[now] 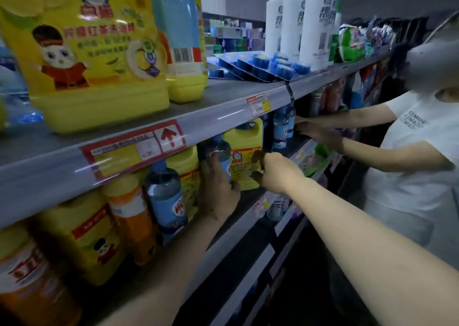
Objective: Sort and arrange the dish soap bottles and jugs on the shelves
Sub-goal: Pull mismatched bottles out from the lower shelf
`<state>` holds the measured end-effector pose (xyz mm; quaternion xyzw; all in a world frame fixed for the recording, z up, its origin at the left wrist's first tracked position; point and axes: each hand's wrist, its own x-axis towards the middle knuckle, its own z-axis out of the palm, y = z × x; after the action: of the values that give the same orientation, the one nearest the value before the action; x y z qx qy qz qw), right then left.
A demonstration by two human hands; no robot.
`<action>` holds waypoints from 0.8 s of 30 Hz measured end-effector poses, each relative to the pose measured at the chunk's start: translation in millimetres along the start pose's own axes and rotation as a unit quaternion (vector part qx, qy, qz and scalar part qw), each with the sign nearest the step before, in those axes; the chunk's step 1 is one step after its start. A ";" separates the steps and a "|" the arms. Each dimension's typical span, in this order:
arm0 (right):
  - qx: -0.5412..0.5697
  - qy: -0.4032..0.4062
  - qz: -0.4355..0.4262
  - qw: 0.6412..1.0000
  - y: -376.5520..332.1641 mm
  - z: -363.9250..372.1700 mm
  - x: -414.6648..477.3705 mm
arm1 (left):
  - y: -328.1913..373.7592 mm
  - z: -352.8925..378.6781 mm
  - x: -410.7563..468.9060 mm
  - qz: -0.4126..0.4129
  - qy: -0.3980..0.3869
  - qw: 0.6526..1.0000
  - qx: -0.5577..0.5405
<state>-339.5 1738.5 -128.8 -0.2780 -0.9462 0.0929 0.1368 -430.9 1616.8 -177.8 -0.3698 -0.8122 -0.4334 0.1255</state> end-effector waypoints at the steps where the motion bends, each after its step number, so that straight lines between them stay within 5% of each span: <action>1: 0.007 0.018 -0.010 1.000 3.8 6.8 10.6 | -3.9 6.2 4.5 -0.007 0.019 1.000 0.011; 6: 0.049 0.057 -0.065 0.995 15.5 40.2 52.5 | -18.8 33.2 12.0 0.019 0.102 0.994 0.032; 15: 0.126 0.286 -0.197 0.929 22.7 80.5 95.2 | -41.4 71.2 31.0 0.036 0.174 0.981 -0.072; 24: 0.310 0.230 -0.235 0.892 59.1 96.7 132.7 | -46.9 91.6 44.1 -0.056 0.273 0.949 -0.146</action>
<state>-447.2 1851.0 -207.6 -0.0044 -0.8491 0.2806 0.4476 -484.1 1695.1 -237.7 -0.2055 -0.6943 -0.6380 0.2622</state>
